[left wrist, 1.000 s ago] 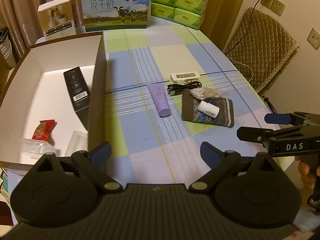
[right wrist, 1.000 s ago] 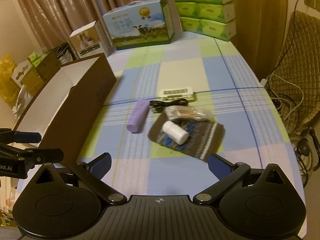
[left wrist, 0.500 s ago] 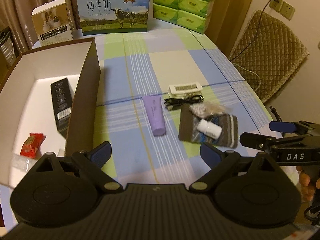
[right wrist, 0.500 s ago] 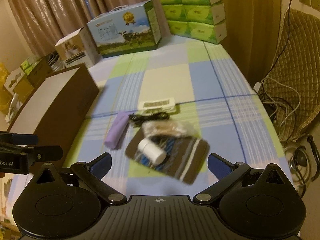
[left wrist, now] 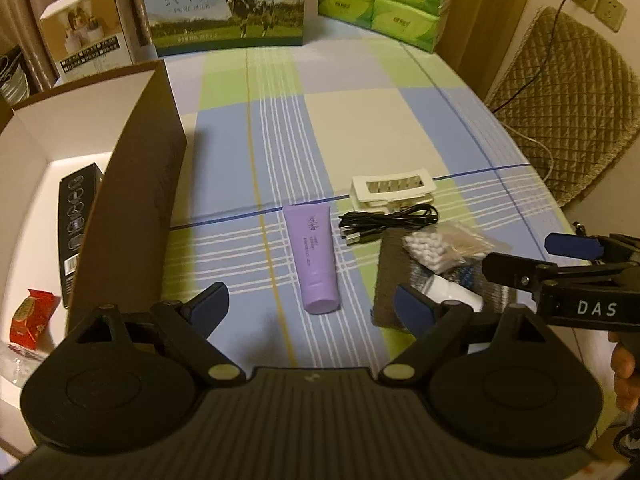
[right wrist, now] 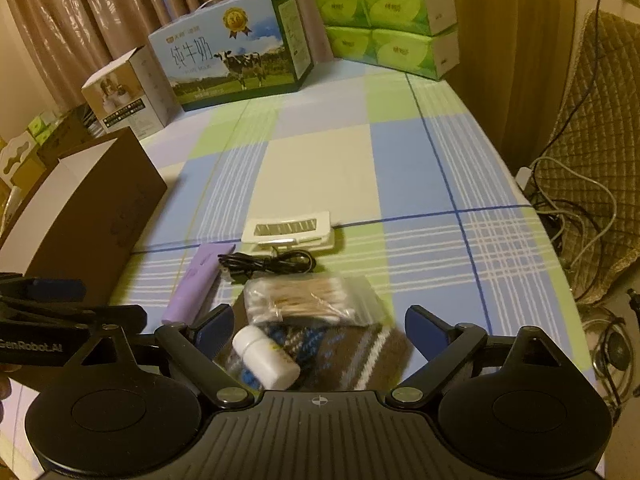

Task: Organize objects
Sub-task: 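Move both tools back toward the purple tube and remaining items, then grasp the purple tube with the left tool while the right grasps the cotton swab bag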

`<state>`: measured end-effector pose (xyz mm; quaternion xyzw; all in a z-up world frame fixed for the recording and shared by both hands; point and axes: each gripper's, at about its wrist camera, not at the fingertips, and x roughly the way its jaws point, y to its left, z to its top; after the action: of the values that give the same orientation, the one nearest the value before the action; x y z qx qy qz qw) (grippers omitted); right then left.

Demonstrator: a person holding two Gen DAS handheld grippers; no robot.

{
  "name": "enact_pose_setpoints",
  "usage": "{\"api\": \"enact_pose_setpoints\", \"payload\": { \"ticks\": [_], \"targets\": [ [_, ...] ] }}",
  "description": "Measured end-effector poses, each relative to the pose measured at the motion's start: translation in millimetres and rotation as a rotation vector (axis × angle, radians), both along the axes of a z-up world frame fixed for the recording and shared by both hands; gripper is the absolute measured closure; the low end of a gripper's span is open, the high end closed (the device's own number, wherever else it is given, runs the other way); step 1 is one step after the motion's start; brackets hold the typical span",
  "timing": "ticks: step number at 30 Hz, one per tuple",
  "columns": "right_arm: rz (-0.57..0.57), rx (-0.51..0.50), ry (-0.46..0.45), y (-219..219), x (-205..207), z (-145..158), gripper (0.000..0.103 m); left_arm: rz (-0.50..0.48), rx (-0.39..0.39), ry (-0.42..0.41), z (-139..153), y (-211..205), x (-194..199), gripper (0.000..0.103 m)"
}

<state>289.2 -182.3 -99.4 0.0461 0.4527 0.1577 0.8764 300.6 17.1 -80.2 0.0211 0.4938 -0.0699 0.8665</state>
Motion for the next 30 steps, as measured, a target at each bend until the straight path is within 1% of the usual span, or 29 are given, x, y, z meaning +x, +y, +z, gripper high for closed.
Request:
{"api": "enact_pose_setpoints", "payload": {
  "ticks": [6, 10, 16, 18, 20, 21, 22, 24, 28, 29, 30],
  "targets": [
    [0.038, 0.012, -0.003, 5, 19, -13, 0.012, 0.016, 0.011, 0.027, -14, 1, 15, 0.015],
    [0.046, 0.027, 0.019, 9, 30, -25, 0.012, 0.027, 0.013, 0.043, -23, 3, 22, 0.015],
    [0.035, 0.055, 0.079, 8, 41, -44, 0.013, 0.035, 0.011, 0.067, -33, 5, 32, 0.016],
    [0.048, 0.052, 0.078, 9, 41, -46, 0.019, 0.034, 0.008, 0.072, -36, 6, 34, 0.017],
    [0.059, 0.062, 0.078, 8, 40, -48, 0.028, 0.033, 0.005, 0.075, -38, 6, 37, 0.017],
    [0.064, 0.065, 0.073, 8, 40, -48, 0.03, 0.032, 0.005, 0.077, -39, 5, 38, 0.017],
    [0.07, 0.066, 0.066, 9, 39, -48, 0.036, 0.03, 0.005, 0.08, -40, 5, 39, 0.017],
    [0.078, 0.061, 0.055, 9, 37, -48, 0.036, 0.028, 0.001, 0.086, -42, 4, 41, 0.017],
    [0.06, 0.092, 0.05, 4, 37, -47, 0.041, 0.031, -0.009, 0.099, -47, 4, 45, 0.017],
    [0.051, 0.1, 0.049, 2, 37, -46, 0.041, 0.03, -0.011, 0.1, -48, 4, 46, 0.018],
    [0.038, 0.106, 0.049, -1, 37, -45, 0.041, 0.028, -0.014, 0.099, -49, 3, 47, 0.021]
  ]
}}
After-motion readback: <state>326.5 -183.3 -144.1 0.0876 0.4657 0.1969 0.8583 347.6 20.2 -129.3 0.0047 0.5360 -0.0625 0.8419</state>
